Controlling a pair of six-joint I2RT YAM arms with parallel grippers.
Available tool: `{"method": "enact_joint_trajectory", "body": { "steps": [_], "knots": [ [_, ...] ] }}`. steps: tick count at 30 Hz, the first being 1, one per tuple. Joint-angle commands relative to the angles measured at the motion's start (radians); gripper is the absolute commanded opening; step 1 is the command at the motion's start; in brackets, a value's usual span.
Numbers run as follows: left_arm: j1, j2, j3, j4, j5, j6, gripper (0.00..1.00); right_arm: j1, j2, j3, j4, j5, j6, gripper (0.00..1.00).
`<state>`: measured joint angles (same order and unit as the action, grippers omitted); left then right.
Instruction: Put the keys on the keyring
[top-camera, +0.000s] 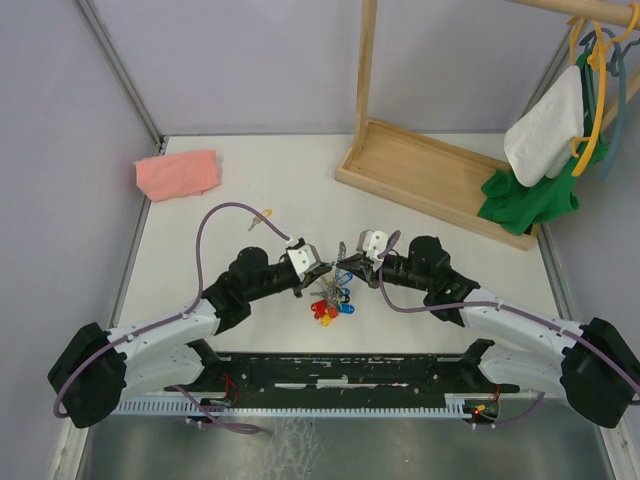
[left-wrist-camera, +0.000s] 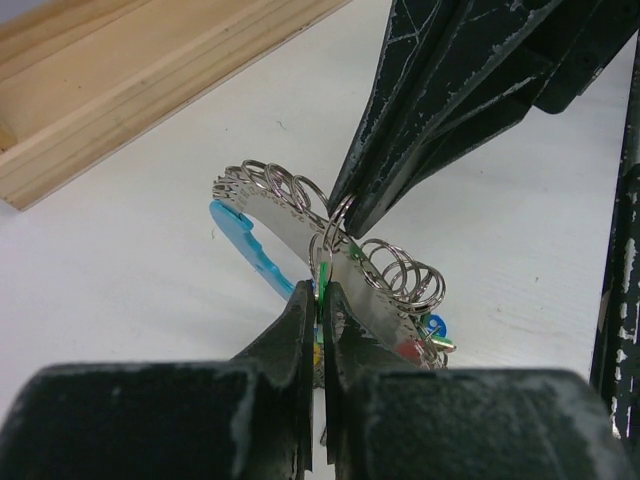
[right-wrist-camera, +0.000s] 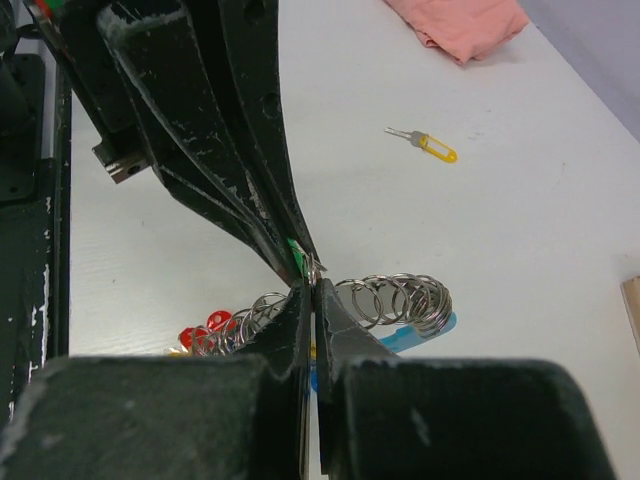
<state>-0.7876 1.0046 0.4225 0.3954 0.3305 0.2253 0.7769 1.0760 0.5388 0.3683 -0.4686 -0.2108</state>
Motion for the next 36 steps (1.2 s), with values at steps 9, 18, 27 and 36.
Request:
{"method": "enact_joint_trajectory", "body": {
  "steps": [9,18,27,36],
  "knots": [
    [-0.035,0.031,0.031,0.093,-0.12,-0.023,0.03,-0.001,-0.051,-0.017,0.155,0.056,0.033,0.05],
    [-0.034,0.014,0.115,-0.015,-0.09,0.142,0.03,0.0,-0.062,0.115,-0.246,-0.011,-0.093,0.29],
    [-0.035,-0.001,0.148,-0.086,0.054,0.258,0.03,-0.001,-0.011,0.281,-0.538,-0.034,-0.272,0.46],
    [-0.034,-0.011,0.149,-0.089,0.094,0.271,0.03,-0.008,0.09,0.378,-0.652,-0.089,-0.42,0.52]
  ]
}}
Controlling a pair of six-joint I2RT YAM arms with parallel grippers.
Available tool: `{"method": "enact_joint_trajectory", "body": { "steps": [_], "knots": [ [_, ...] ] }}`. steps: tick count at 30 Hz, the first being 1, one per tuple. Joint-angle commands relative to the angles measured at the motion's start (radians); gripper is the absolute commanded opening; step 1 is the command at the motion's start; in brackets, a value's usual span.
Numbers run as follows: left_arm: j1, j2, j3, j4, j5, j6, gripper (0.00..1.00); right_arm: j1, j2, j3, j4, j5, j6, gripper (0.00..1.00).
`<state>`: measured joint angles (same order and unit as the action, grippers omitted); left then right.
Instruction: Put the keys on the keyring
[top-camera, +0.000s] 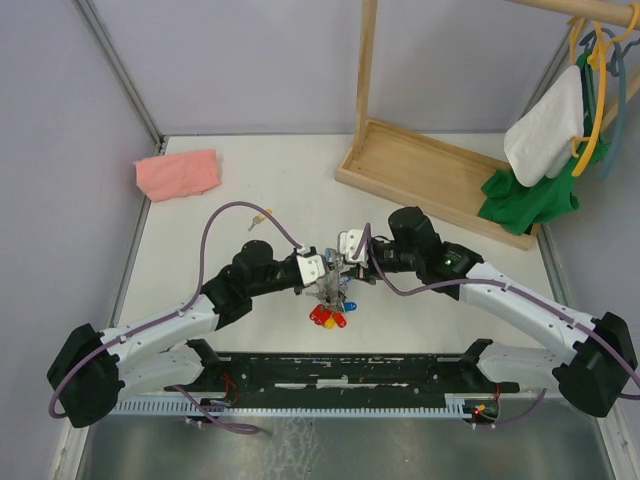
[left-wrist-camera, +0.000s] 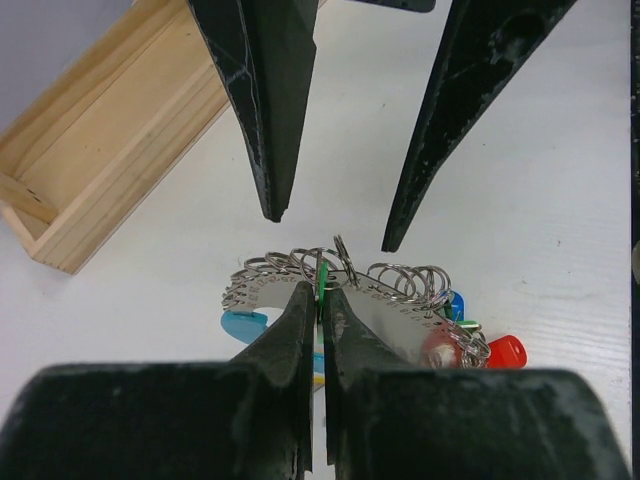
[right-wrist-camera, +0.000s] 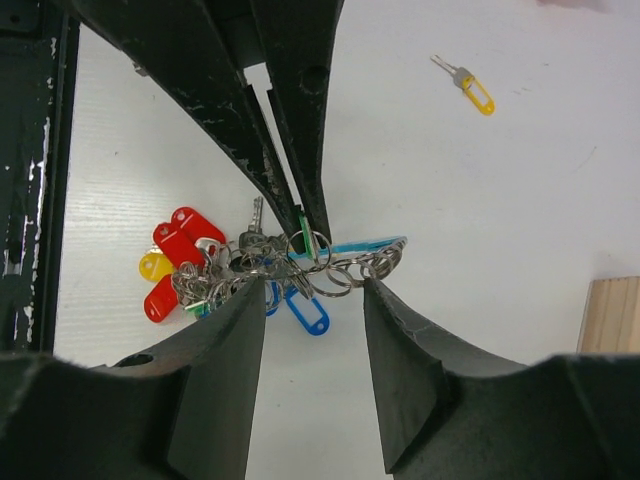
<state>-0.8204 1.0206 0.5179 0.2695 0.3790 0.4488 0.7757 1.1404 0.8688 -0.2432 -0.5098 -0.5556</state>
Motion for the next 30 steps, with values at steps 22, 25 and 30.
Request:
{"method": "enact_joint_trajectory", "body": {
  "steps": [22,25,30],
  "knots": [
    [-0.002,-0.062,0.009,0.028,-0.082,-0.032,0.03,-0.021,0.013,0.011,0.084,-0.06,0.035,0.01],
    [-0.002,-0.08,-0.024,0.037,-0.148,-0.094,0.03,-0.022,-0.024,-0.03,0.161,-0.025,0.084,0.01],
    [-0.001,-0.084,-0.066,0.038,-0.147,-0.154,0.03,-0.023,-0.082,-0.105,0.313,0.023,0.182,0.01]
  ]
}}
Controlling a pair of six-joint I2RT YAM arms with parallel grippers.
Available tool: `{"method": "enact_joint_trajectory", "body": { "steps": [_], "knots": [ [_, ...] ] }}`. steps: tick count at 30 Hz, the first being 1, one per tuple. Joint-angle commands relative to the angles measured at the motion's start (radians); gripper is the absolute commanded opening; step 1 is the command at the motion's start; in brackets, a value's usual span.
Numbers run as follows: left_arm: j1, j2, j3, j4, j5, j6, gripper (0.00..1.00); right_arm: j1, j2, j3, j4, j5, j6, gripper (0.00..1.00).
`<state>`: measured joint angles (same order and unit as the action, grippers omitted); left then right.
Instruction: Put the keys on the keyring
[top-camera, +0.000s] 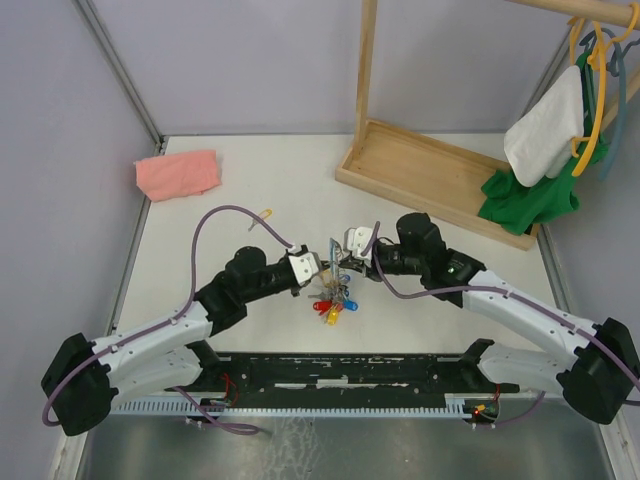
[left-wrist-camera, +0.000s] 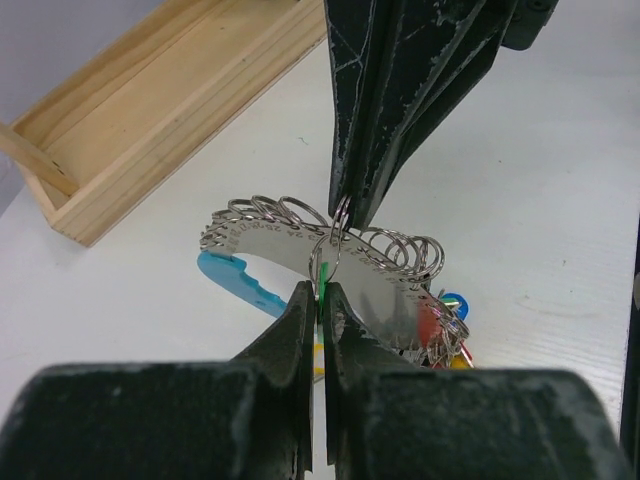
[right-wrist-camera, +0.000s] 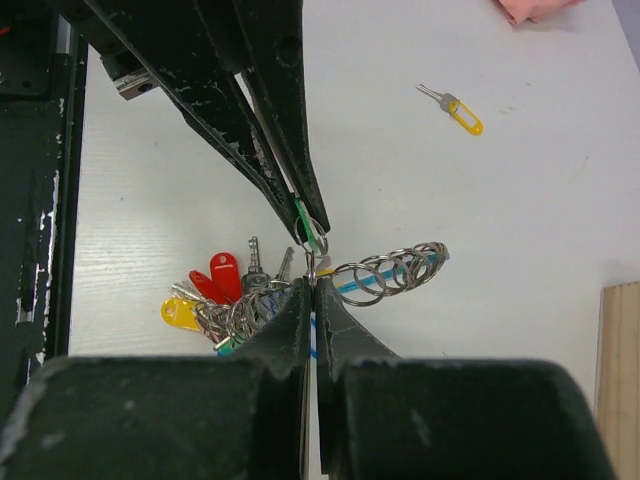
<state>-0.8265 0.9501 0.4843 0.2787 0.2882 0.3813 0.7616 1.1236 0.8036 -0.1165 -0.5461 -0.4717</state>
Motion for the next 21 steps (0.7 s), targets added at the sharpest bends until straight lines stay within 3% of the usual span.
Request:
{"method": "enact_joint_trajectory", "body": {
  "steps": [1,9,14,17,18,21],
  "knots": [
    [0.005,-0.01,-0.038,0.033,-0.053,-0.096,0.03,-0.008,-0.071,-0.05,0.211,0.064,0.113,0.01],
    [-0.02,0.037,-0.092,0.16,-0.034,-0.207,0.03,-0.008,-0.102,-0.175,0.498,0.119,0.274,0.01],
    [-0.077,0.091,-0.122,0.246,-0.105,-0.24,0.03,-0.009,-0.091,-0.228,0.648,0.161,0.341,0.01],
    [-0.089,0.114,-0.138,0.297,-0.153,-0.266,0.04,-0.008,-0.094,-0.233,0.655,0.164,0.341,0.01],
    [-0.091,0.112,-0.143,0.305,-0.162,-0.273,0.06,-0.008,-0.097,-0.231,0.645,0.157,0.332,0.01],
    [-0.091,0.047,-0.178,0.332,-0.165,-0.29,0.24,-0.008,-0.111,-0.215,0.562,0.118,0.258,0.01]
  ]
}}
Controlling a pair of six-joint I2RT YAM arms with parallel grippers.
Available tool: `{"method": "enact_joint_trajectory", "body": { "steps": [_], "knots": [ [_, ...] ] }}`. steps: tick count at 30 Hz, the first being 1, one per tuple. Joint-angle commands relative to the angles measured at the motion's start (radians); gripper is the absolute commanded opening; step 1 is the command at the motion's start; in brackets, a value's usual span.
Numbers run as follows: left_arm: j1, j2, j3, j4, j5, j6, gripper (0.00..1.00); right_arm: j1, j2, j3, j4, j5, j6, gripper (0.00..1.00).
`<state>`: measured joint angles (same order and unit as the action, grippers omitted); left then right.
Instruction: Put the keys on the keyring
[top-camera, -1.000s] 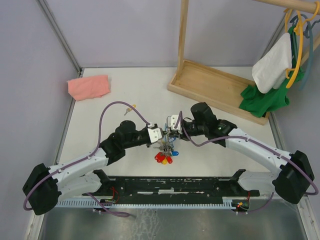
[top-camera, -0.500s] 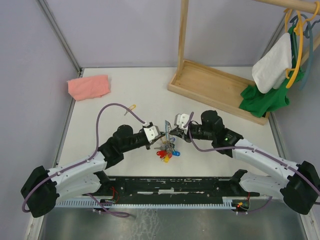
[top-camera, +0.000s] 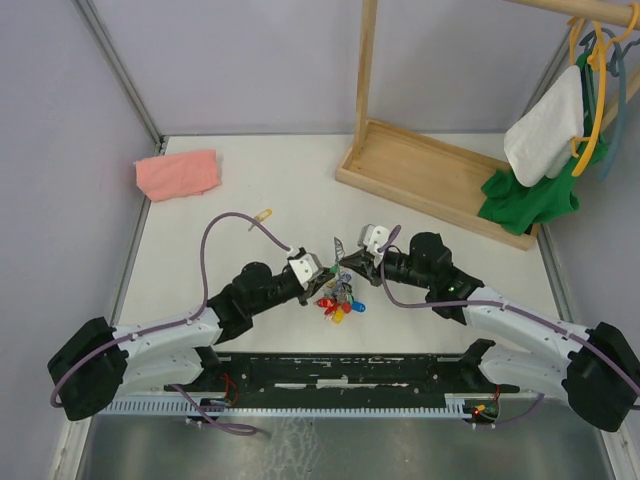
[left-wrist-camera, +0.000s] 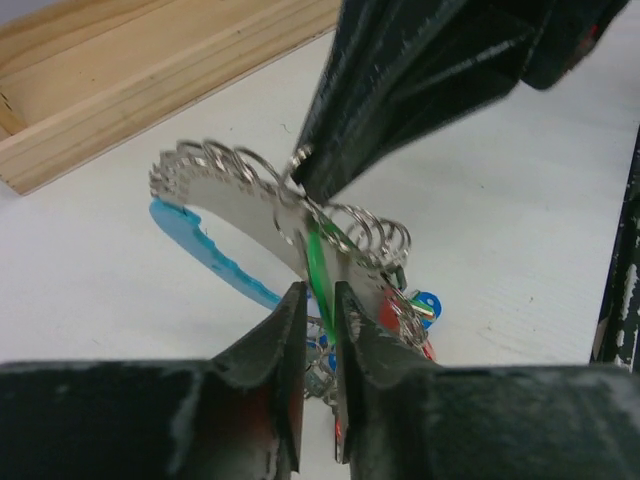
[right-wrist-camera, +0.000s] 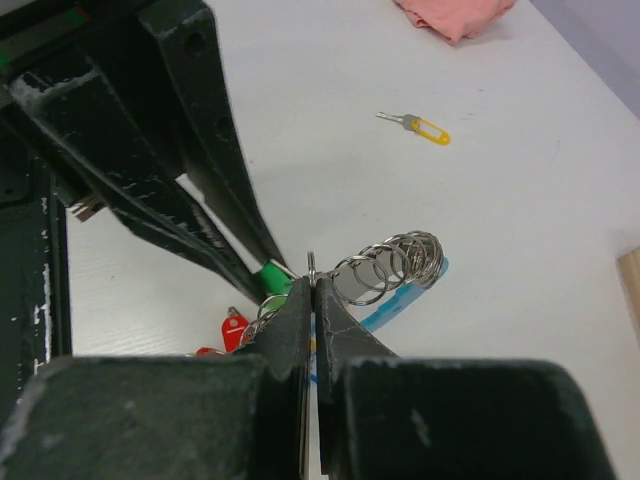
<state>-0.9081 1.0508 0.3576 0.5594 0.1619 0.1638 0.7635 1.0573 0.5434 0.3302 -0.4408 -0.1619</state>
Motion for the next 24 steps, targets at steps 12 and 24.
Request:
{"method": "enact_joint_trajectory", "body": {
  "steps": [12,24],
  "knots": [
    [-0.008,-0.202,-0.121,0.127,-0.097,-0.22,0.54,-0.01,-0.032,0.153,-0.172,-0.032,-0.242,0.01],
    [-0.008,0.023,-0.08,0.31,-0.09,-0.387,0.71,0.004,-0.003,0.163,-0.142,0.022,-0.188,0.01]
  ]
}}
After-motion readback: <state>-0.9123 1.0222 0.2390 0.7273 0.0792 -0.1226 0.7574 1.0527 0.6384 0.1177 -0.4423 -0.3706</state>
